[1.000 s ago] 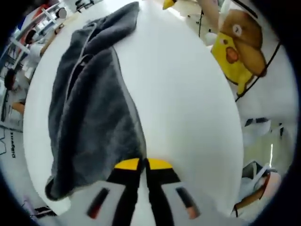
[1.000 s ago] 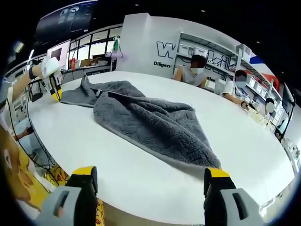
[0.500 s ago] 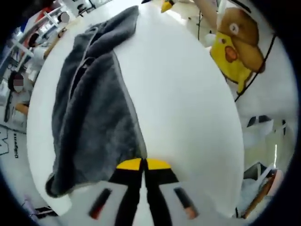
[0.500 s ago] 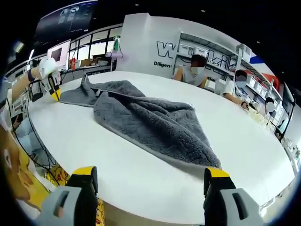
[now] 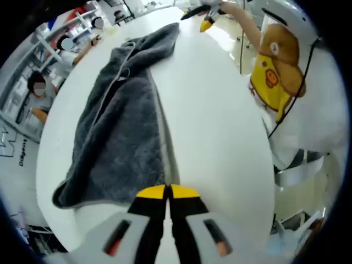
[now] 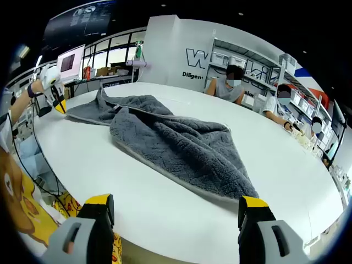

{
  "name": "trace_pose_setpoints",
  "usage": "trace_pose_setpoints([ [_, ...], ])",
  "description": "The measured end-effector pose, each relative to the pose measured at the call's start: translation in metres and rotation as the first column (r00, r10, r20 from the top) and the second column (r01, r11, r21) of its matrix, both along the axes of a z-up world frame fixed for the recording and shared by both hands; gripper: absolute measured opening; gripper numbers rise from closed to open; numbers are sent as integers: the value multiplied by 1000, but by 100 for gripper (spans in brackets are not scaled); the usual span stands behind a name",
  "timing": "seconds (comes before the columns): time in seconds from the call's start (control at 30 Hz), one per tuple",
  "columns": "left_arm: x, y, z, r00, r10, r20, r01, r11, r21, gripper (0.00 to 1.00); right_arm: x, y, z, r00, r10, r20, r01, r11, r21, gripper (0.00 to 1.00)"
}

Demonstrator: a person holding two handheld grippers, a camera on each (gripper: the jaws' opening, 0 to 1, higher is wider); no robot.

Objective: Fold the towel on the table until its edges align and the towel forms a compact rectangular stack.

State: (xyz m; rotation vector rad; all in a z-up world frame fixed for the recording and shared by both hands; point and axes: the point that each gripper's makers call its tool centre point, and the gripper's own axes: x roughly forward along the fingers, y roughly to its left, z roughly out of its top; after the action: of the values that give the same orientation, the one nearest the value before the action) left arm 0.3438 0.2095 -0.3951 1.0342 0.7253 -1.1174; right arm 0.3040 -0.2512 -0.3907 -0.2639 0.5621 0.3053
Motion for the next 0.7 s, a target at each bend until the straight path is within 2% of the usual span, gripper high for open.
trace_pose_setpoints([
  [0.23, -8, 20, 5, 998, 61, 22, -60, 998, -35, 3, 2, 7, 0, 1000, 21, -4, -21, 1000, -6, 98],
  [0.7, -23, 49, 7, 988, 150, 21, -149, 987, -57, 3, 3, 12, 1, 999, 36, -3, -36, 999, -9, 98],
])
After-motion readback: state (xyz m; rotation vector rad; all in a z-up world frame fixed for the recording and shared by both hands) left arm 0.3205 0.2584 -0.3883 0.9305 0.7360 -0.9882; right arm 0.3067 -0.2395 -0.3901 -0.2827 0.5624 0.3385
